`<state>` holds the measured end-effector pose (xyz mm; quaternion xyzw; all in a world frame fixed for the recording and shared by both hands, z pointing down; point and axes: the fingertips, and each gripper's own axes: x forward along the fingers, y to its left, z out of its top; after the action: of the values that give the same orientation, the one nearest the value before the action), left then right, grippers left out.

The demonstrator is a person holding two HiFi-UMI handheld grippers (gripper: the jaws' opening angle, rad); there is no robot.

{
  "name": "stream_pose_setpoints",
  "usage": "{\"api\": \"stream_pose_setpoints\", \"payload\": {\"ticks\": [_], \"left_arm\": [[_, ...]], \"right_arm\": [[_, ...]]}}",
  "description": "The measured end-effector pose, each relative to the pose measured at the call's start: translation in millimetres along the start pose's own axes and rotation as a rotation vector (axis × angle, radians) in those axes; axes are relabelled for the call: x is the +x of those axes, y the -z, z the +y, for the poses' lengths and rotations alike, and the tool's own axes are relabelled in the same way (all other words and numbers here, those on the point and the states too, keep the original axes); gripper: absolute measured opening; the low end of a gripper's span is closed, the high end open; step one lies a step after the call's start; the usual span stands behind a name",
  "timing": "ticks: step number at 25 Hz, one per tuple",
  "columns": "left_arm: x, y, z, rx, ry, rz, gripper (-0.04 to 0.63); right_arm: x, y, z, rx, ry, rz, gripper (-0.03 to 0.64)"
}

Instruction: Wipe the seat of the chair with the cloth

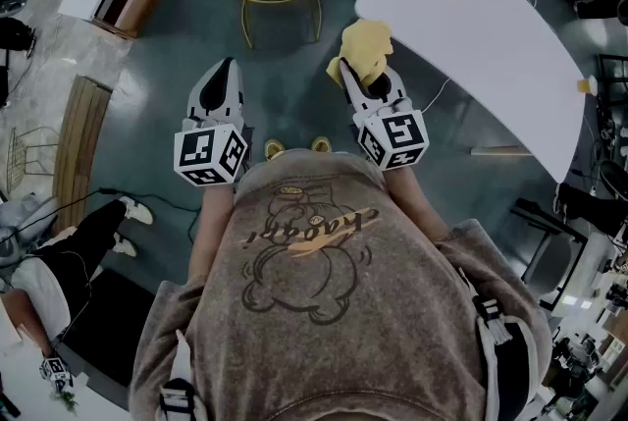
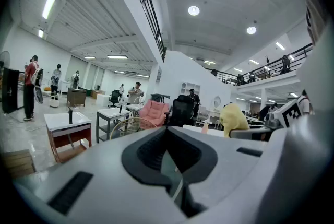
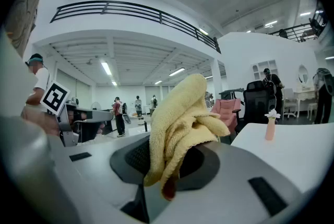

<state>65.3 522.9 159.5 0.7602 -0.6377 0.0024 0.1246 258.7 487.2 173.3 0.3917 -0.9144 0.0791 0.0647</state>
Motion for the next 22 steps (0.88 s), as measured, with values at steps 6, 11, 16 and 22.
{"api": "stream_pose_setpoints", "payload": {"ticks": [6, 11, 16, 22], "left_arm": [[4.2, -2.1, 4.9, 0.002, 0.015, -0.002, 0.008], [3.9, -2.7, 21.0, -0.007, 0.022, 0.013, 0.008], [3.3, -1.0, 38.1, 0.007, 0.045, 0.02, 0.008], [6.3, 7.4, 56.0, 0.006, 0.078, 0.036, 0.008]], "right_arm": [[9.0, 0.9, 2.6, 0.011, 0.003, 0.004, 0.112], [19.7, 4.4, 18.3, 0.031, -0.009, 0.023, 0.112], [28.4, 9.5, 37.1, 0.02, -0.019, 0.035, 0.112], [40.8, 14.0, 50.3, 0.028, -0.002, 0.015, 0.112]]}}
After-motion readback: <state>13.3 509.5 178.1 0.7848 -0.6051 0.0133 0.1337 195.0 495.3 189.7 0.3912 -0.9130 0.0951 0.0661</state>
